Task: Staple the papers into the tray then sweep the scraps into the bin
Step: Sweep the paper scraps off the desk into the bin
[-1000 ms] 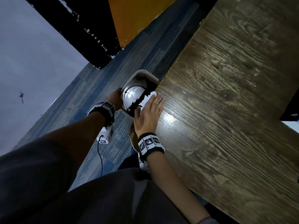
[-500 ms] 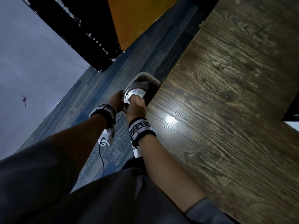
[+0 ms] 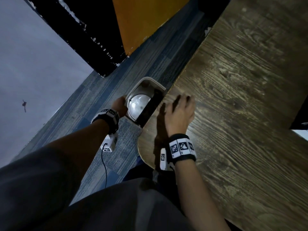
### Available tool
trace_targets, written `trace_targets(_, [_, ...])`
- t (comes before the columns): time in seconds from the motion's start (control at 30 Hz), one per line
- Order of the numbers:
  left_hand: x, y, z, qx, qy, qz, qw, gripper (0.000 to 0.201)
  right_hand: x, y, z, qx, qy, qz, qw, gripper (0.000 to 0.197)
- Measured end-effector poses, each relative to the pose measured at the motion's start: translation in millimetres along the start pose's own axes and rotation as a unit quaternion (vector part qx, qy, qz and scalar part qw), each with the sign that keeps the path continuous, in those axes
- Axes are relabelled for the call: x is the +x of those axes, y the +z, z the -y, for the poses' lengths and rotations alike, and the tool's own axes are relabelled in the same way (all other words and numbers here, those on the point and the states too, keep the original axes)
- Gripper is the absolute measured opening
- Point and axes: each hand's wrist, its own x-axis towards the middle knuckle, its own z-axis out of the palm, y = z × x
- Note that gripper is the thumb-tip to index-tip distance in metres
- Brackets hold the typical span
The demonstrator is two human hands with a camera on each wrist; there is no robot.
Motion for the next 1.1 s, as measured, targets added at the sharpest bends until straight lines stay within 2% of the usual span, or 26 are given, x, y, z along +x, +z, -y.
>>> trace_targets(0.07, [2.1,-0.8,-1.1,0.002,-0.001,-0.008,1.000,0.052,1.4,1.4,-13.9,-0.016,0.047,0.016,0.999,0.068])
trace_targets(0.13, [4.1,-1.3,-3.4,-0.001,0.000,-0.017,1.000,0.049,-3.2,11.9,-14.5,-0.049,0.044,0.054,0.996,0.072])
trace_targets(0.3, [5.3,-1.0,-7.3,-0.023,0.010,-0.011,1.000,0.050,-27.0,49.5,22.2,-0.067,-0.031,0.135,0.988,0.073])
trace_targets(0.37, [7.3,-2.6,-5.3,-0.037,0.019,0.004,0.999,0.046,-32.9,58.8,36.9,-0.056,-0.091,0.157,0.982,0.070])
trace_targets(0.43, [10.1,-3.3,-0.9,-0.043,0.022,0.014,0.999,0.041,-36.1,67.3,47.2,-0.042,-0.140,0.208,0.967,0.064])
trace_targets(0.5, [10.2,-4.9,-0.8,-0.045,0.023,0.014,0.999,0.043,-36.6,70.4,54.6,-0.027,-0.171,0.230,0.958,0.050])
trace_targets(0.6, [10.2,-6.7,-0.8,-0.034,0.027,0.007,0.999,0.043,-27.5,58.5,65.5,0.009,-0.131,0.213,0.968,0.033])
trace_targets(0.7, [12.1,-7.7,2.0,-0.031,0.034,0.011,0.999,0.043,-16.3,48.0,71.5,0.078,-0.108,0.239,0.962,0.020])
trace_targets(0.8, [10.2,-9.3,1.1,-0.025,0.061,0.008,0.998,0.042,-12.8,37.8,68.4,0.113,-0.121,0.233,0.958,0.034])
trace_targets(0.87, [8.7,-9.4,-0.6,-0.014,0.069,-0.004,0.998,0.045,-11.2,23.9,56.6,0.078,-0.094,0.203,0.972,0.048])
trace_targets(1.0, [5.1,-9.2,-2.6,0.003,0.067,-0.015,0.998,0.041,-13.3,-7.7,5.9,-0.030,-0.042,0.062,0.997,0.053])
trace_targets(1.1, [2.8,-9.9,1.0,0.013,0.072,-0.016,0.997,0.043,-38.9,-13.4,-36.0,-0.098,0.024,0.067,0.993,0.067])
